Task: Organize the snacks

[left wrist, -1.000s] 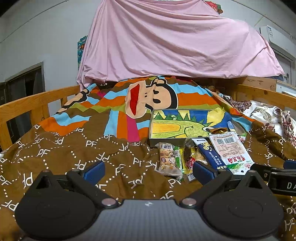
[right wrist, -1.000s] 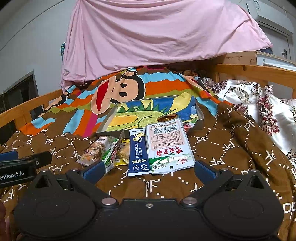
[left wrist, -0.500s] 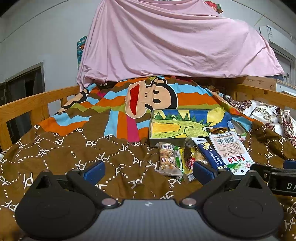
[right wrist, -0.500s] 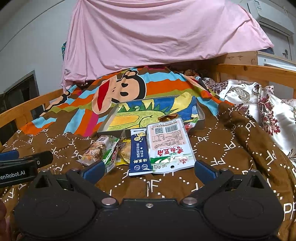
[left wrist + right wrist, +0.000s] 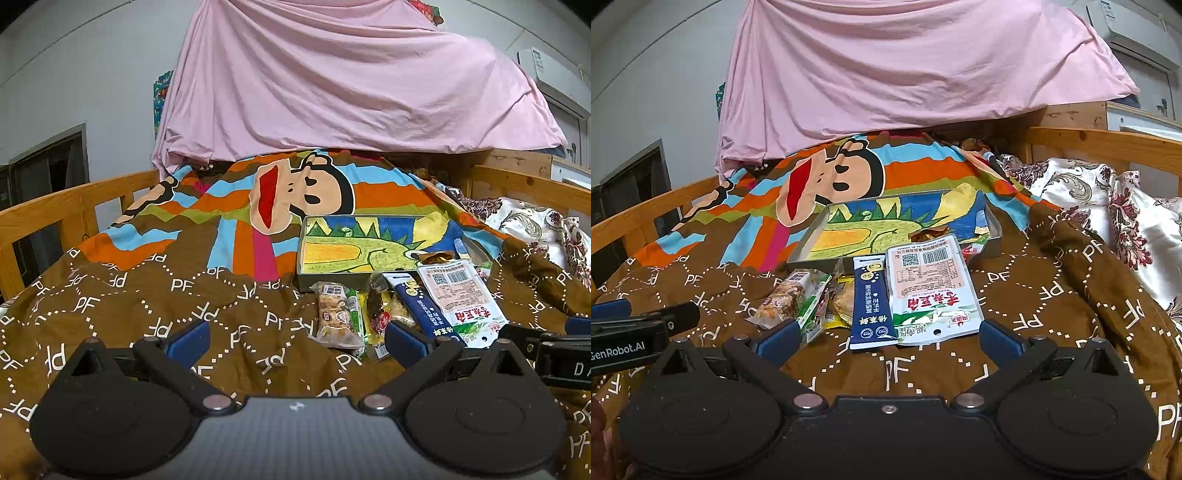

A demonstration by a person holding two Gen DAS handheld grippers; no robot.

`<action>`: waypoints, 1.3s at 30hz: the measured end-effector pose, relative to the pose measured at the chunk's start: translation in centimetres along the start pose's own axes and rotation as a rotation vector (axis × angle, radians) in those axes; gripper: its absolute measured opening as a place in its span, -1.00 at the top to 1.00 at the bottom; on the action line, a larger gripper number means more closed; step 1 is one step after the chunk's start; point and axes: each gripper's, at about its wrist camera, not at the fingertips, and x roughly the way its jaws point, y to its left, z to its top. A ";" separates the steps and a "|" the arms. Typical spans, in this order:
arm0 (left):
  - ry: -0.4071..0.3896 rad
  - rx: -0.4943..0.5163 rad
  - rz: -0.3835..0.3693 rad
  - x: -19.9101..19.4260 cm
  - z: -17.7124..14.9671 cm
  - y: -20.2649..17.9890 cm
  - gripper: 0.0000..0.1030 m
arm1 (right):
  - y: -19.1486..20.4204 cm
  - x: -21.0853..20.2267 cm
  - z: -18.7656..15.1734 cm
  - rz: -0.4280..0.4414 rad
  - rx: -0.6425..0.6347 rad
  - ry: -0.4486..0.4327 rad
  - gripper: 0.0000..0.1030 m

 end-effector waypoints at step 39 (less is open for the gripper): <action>0.113 -0.050 -0.002 3.8 0.1 0.8 -0.99 | -0.2 2.5 0.0 0.011 0.019 0.135 -0.99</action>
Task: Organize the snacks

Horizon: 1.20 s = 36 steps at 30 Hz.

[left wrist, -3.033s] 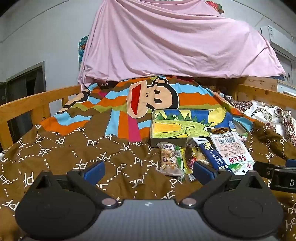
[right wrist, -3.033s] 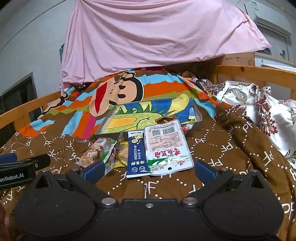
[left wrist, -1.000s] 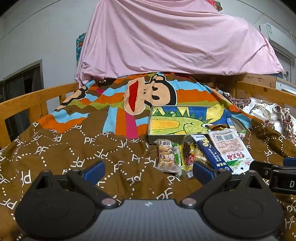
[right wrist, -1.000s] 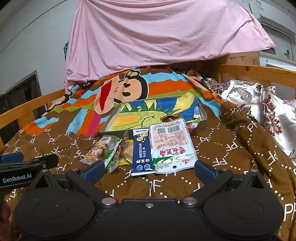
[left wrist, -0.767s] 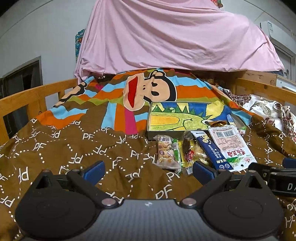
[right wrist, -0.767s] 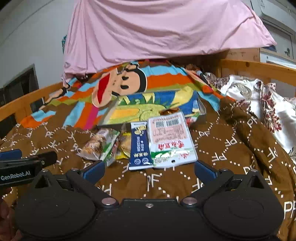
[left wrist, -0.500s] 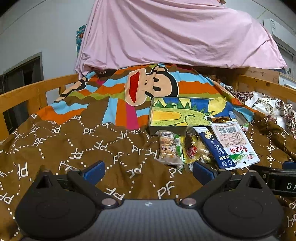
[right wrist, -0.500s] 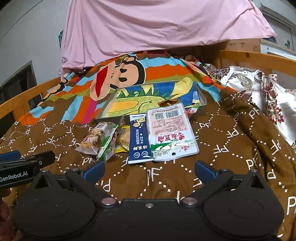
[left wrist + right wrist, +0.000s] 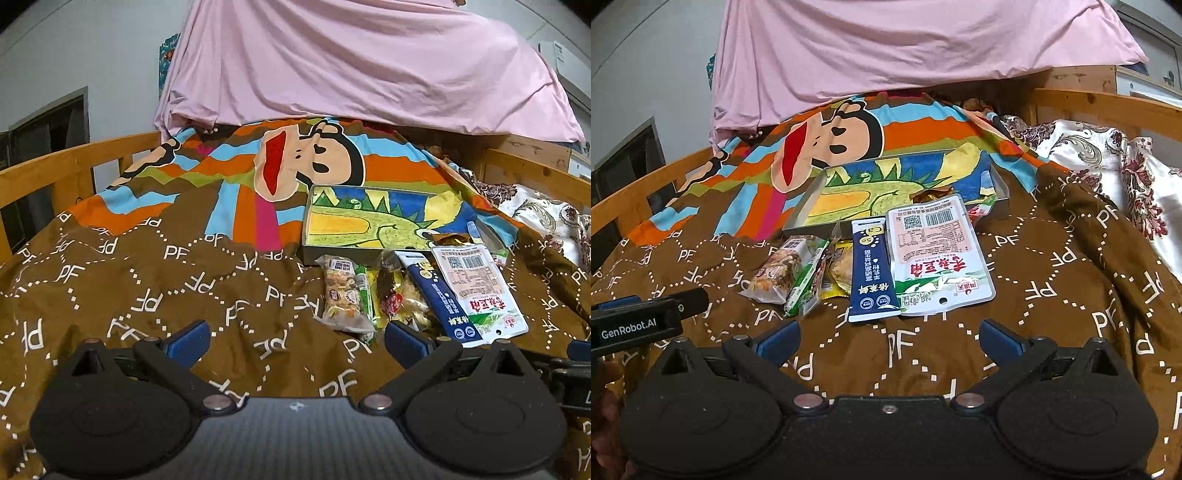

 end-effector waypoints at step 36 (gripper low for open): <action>0.144 -0.061 -0.418 13.4 4.7 0.6 -0.97 | 5.0 9.6 1.8 0.149 -0.426 -0.073 -0.73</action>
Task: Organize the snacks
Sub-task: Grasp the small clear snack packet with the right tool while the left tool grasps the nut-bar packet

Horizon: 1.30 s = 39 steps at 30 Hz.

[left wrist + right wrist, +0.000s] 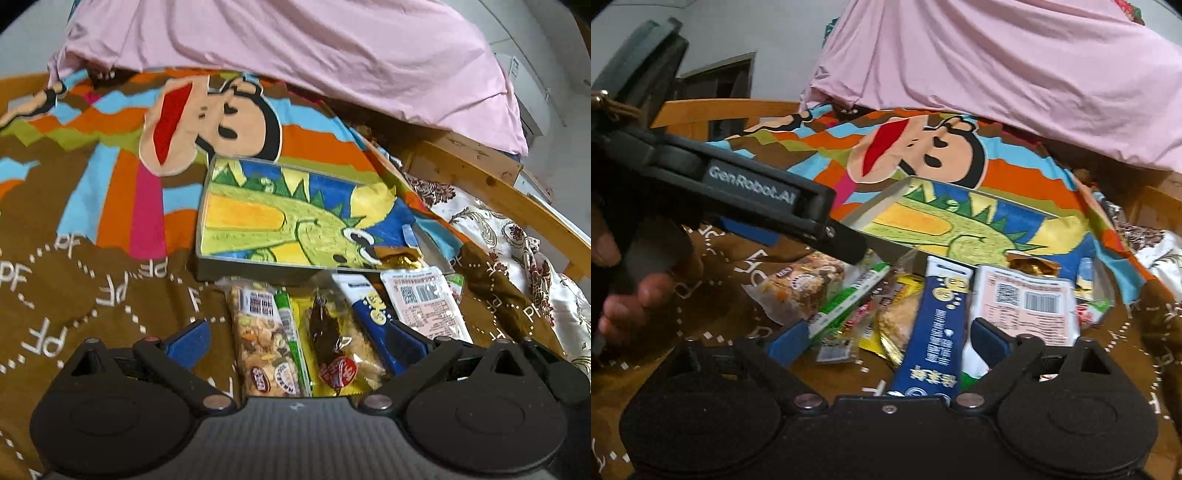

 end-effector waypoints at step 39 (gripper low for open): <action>0.160 -0.062 0.068 4.2 -0.5 2.2 0.16 | 0.6 4.9 0.6 0.118 0.174 0.090 0.64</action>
